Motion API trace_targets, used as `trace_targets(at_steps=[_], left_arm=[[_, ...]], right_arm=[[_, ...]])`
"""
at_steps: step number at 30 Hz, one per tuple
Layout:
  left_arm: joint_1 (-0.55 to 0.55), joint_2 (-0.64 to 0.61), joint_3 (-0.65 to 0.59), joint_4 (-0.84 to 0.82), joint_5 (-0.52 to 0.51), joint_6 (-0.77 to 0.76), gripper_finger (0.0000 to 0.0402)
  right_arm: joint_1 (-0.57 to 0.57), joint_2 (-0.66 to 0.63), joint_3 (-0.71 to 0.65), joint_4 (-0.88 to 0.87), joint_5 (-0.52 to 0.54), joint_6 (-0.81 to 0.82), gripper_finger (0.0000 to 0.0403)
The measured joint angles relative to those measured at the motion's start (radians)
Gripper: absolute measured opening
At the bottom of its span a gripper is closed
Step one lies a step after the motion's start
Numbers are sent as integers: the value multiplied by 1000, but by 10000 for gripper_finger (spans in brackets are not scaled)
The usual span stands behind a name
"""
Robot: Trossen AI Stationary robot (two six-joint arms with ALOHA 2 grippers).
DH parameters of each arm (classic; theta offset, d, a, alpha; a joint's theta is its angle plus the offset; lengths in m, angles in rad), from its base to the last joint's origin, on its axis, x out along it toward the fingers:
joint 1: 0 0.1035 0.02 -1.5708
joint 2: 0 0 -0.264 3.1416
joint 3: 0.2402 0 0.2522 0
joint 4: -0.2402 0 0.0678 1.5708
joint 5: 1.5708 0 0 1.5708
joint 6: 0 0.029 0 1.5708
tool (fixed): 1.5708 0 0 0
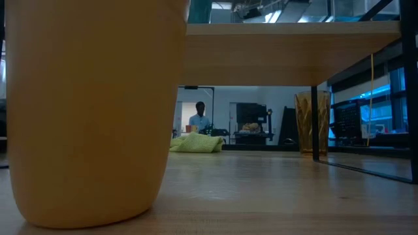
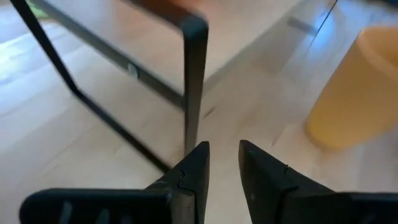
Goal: Stack small to large cups/mugs on shelf
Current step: Adjust the shelf
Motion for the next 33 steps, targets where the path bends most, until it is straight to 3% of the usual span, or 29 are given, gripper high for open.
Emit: trace_targets(at_steps=[7,11,14,18,27,33], left_arm=[[-26,-4,0,-17,140,73,80],[-31,-4,0,-172,174,-13,71],[-11,-4,0,-294,165,-96,47],[26,-7,0,-272,127,-100,6],[44,-8,-37,-109,68,-97,1],[46,-8,-39,-87,-14,-98,0]], right_arm=[[0,0,0,-3,-20,1,106],[0,0,0,-9,-20,1,106],[0,0,0,-16,-20,1,106],[0,0,0,-16,-20,1,106],[0,0,0,-19,-21,1,106],[0,0,0,-25,-46,1,106]])
